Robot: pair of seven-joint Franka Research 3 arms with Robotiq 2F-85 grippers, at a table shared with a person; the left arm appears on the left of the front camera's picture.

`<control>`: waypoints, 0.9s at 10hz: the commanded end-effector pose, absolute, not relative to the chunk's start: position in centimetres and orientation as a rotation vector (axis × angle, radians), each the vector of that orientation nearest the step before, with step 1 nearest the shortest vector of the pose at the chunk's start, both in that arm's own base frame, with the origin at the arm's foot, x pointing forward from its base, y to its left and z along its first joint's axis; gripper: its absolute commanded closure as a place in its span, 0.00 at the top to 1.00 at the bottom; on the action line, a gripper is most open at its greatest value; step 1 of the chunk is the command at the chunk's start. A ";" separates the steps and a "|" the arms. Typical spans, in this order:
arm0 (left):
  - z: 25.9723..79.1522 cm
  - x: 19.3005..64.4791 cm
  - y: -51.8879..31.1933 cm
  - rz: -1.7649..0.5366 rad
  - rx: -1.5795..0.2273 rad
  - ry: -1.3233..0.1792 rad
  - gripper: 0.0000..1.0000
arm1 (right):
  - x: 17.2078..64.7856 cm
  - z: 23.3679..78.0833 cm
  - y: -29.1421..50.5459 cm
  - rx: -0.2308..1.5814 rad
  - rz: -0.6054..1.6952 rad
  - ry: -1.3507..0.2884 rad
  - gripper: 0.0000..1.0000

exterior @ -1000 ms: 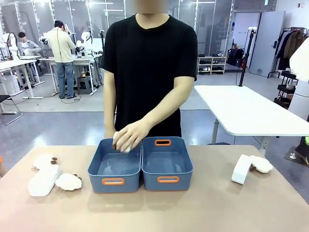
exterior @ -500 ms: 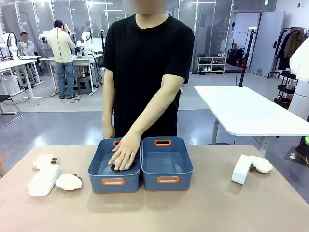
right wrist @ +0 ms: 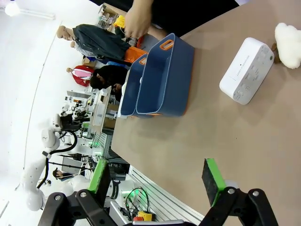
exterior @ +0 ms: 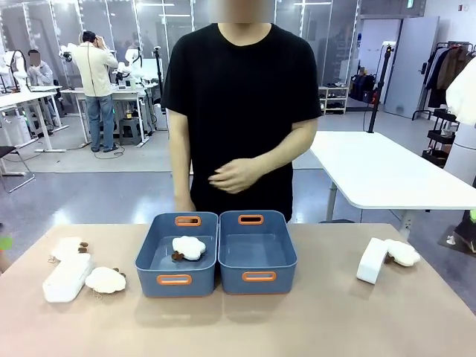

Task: Sort the digital clocks into the basket.
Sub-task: Pick up the Digital clock from the table and place it into the empty Plastic storage basket.

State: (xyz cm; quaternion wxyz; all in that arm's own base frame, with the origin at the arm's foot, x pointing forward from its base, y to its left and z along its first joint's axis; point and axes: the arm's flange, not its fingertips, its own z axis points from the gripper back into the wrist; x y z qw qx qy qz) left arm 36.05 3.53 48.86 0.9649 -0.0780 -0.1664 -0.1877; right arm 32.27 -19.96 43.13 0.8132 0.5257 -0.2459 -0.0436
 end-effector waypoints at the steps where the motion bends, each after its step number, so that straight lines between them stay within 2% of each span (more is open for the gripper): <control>1: 45.7 38.0 1.7 -0.383 -0.045 -0.277 1.00 | 32.4 43.3 -20.0 1.132 -0.092 -0.535 1.00; 3: 43.1 41.0 -0.8 -0.351 -0.004 -0.320 1.00 | 32.4 43.3 -20.0 1.132 -0.092 -0.535 1.00; 4: 42.4 40.5 -0.9 -0.280 0.004 -0.299 1.00 | 32.4 43.3 -20.0 1.132 -0.092 -0.535 1.00; 5: 40.9 42.6 -1.2 -0.223 0.009 -0.311 1.00 | 32.4 43.3 -20.0 1.132 -0.092 -0.535 1.00; 6: 42.0 40.8 -1.4 -0.300 -0.006 -0.253 1.00 | 32.4 43.3 -20.0 1.132 -0.092 -0.535 1.00; 7: 41.8 41.0 -1.0 -0.303 -0.014 -0.294 1.00 | 32.4 43.3 -20.0 1.132 -0.092 -0.535 1.00; 9: 41.2 41.2 -1.1 -0.287 -0.016 -0.281 1.00 | 32.4 43.3 -20.0 1.132 -0.092 -0.535 1.00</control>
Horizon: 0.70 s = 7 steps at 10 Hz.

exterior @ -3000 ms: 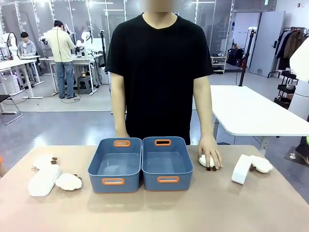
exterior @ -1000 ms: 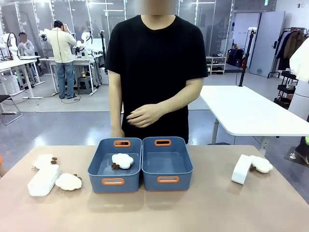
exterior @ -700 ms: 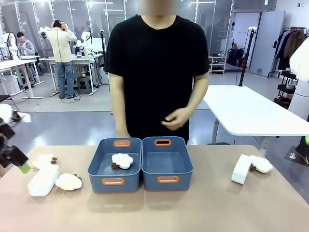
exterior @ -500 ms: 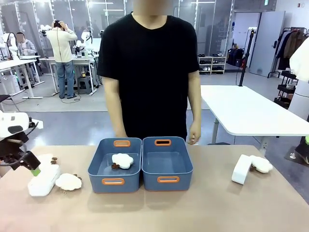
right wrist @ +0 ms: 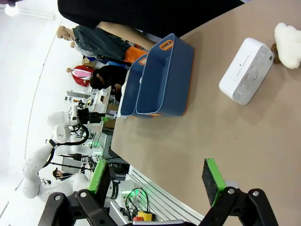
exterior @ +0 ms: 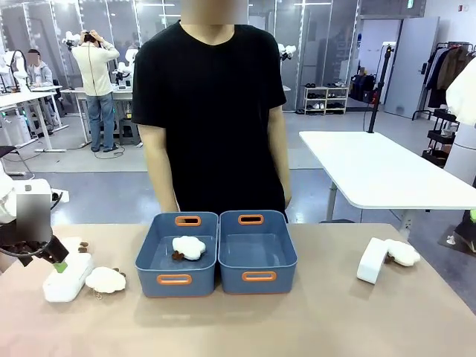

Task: Sort the digital clocks into the basket.
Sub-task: Pick up the Digital clock from the table and place it into the empty Plastic storage basket.

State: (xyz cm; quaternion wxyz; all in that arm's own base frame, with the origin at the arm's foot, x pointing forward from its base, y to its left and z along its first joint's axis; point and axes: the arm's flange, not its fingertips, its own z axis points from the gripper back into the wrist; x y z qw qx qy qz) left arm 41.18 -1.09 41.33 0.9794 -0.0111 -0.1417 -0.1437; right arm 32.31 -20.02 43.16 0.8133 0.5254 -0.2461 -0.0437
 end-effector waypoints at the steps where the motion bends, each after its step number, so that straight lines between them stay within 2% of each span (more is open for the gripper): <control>1: 39.9 42.9 -1.5 -0.229 0.016 -0.252 1.00 | 32.4 43.3 -20.0 1.132 -0.092 -0.535 1.00; 3: 35.7 46.8 -1.8 -0.133 0.016 -0.217 1.00 | 32.4 43.3 -20.0 1.132 -0.092 -0.535 1.00; 7: 31.0 49.8 -1.1 -0.023 0.062 -0.186 1.00 | 32.4 43.3 -20.0 1.132 -0.092 -0.535 1.00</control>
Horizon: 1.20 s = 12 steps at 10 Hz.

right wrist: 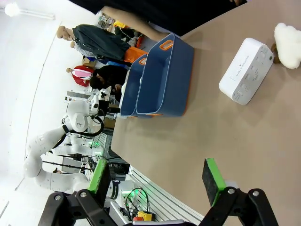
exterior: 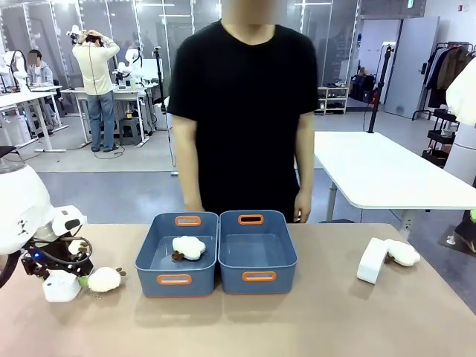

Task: Sort the digital clocks into the basket.
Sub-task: Pick up the Digital clock from the table and place it into the empty Plastic storage basket.

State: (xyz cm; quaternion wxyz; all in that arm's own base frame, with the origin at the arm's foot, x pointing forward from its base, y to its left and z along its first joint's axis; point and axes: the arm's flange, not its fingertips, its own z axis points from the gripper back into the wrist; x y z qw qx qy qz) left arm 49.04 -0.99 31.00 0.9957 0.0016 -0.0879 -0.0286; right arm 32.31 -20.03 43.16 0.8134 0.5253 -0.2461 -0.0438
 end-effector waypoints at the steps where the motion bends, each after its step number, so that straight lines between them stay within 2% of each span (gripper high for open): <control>1: 30.0 50.6 -1.2 -0.024 0.051 -0.188 1.00 | 32.4 43.3 -20.0 1.132 -0.092 -0.535 1.00; 2: 29.9 50.3 -1.0 -0.022 0.040 -0.184 1.00 | 32.4 43.3 -20.0 1.132 -0.092 -0.535 1.00; 3: 29.8 50.5 -1.0 -0.032 0.034 -0.192 0.40 | 32.4 43.3 -20.0 1.132 -0.092 -0.535 1.00; 4: 30.0 50.3 -0.9 -0.035 0.027 -0.189 0.40 | 32.4 43.3 -20.0 1.132 -0.092 -0.535 1.00; 5: 29.8 50.4 -0.9 -0.038 0.023 -0.191 0.00 | 32.4 43.3 -20.0 1.132 -0.092 -0.535 1.00; 6: 29.9 50.3 -0.9 -0.040 0.015 -0.184 0.38 | 32.4 43.3 -20.0 1.132 -0.092 -0.535 1.00; 7: 30.3 50.1 -0.8 -0.039 0.016 -0.188 0.00 | 32.4 43.3 -20.0 1.132 -0.092 -0.535 1.00; 9: 33.4 49.2 -0.2 -0.074 -0.067 -0.186 0.00 | 32.4 43.3 -20.0 1.132 -0.092 -0.535 1.00; 12: 43.9 44.9 3.7 -0.061 -0.218 -0.216 0.00 | 32.4 43.3 -20.0 1.132 -0.092 -0.535 1.00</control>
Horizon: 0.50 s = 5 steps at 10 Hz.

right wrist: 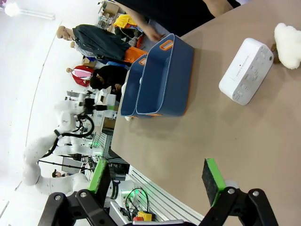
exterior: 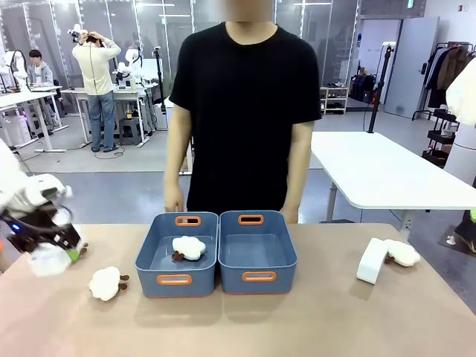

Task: Sort the digital clocks into the basket.
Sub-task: Pick up the Digital clock from the table and place it into the empty Plastic storage basket.

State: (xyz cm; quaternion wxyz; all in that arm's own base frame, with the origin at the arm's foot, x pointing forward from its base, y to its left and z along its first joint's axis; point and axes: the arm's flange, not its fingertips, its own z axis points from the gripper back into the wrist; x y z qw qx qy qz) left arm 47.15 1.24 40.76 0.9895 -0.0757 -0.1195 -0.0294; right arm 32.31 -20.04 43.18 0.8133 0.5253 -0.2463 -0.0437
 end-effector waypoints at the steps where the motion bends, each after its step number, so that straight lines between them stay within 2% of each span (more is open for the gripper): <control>1: 45.2 43.9 4.5 -0.082 -0.259 -0.228 0.00 | 32.4 43.3 -20.0 1.132 -0.092 -0.535 1.00; 3: 46.4 41.6 6.3 -0.108 -0.331 -0.267 0.00 | 32.4 43.3 -20.0 1.132 -0.092 -0.535 1.00; 5: 47.2 39.3 9.2 -0.163 -0.477 -0.317 0.00 | 32.4 43.3 -20.0 1.132 -0.092 -0.535 1.00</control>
